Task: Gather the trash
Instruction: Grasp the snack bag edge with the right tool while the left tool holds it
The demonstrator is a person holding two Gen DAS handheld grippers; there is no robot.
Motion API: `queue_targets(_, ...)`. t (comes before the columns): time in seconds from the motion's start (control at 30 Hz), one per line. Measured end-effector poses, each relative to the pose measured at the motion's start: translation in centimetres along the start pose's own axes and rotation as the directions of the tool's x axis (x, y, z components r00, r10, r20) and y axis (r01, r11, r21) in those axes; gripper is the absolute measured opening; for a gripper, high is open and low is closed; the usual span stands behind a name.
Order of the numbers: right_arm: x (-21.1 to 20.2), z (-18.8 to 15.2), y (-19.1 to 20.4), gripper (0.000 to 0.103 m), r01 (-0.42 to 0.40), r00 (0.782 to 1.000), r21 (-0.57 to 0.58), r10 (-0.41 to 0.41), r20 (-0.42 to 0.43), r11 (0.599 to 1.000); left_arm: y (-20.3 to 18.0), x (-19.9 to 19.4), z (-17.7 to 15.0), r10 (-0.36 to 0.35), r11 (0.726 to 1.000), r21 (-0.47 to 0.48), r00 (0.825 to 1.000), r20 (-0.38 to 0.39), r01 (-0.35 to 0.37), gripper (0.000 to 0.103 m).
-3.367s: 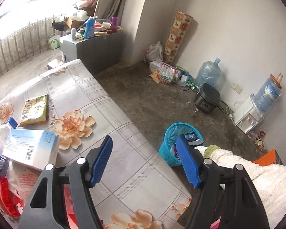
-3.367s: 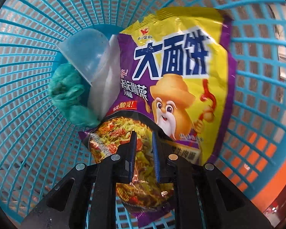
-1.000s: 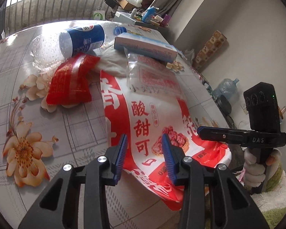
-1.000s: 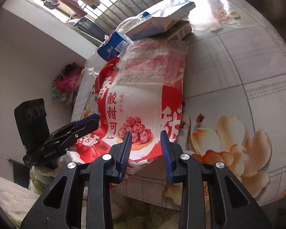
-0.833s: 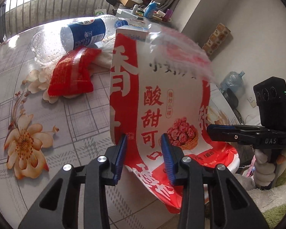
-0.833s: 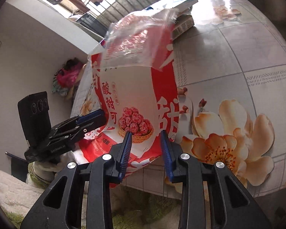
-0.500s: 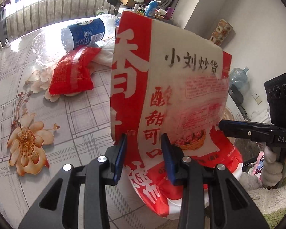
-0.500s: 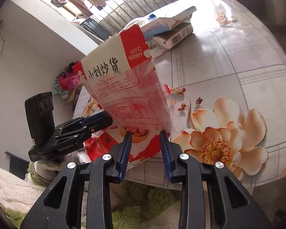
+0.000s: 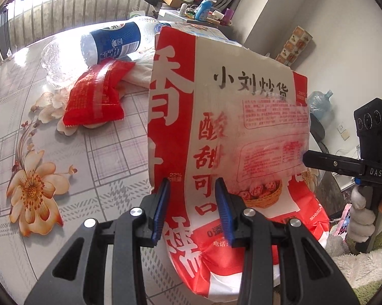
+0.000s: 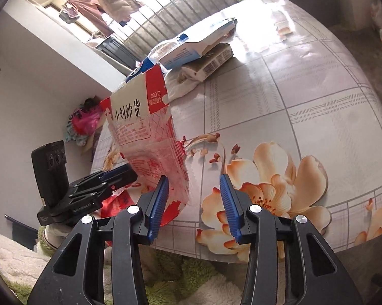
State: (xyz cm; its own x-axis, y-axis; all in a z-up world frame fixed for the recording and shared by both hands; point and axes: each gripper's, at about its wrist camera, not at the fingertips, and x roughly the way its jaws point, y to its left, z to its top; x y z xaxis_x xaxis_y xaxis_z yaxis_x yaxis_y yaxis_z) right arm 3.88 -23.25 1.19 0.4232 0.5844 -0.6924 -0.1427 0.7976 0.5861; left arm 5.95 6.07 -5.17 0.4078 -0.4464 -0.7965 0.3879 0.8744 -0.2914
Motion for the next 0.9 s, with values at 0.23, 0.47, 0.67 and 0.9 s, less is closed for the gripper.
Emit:
queue_targets(0.23,-0.3,0.5,0.4,0.031,-0.054,0.998,-0.002,0.055,0.025,0.999,-0.2,0.0,0.3,0.006,1.0,0.004,1.0,0.004,-0.006,0.035)
queue_targets(0.47,1.4,0.5,0.4,0.015,-0.031,0.999,0.004,0.031,0.023,1.0,0.0,-0.1,0.2,0.012,1.0,-0.013,1.0,0.014,-0.012,0.036)
queue_targets(0.67,1.7,0.2,0.6,0.012,0.016,1.0,-0.034,-0.016,0.027,0.999,0.4,-1.5,0.2,0.013,1.0,-0.015,0.998,0.059,-0.012,0.036)
queue_targets(0.9,1.7,0.1,1.0,0.012,0.06,0.997,-0.068,-0.057,0.052,0.996,1.1,-1.6,0.4,0.025,0.999,-0.026,0.999,0.046,-0.024,0.049)
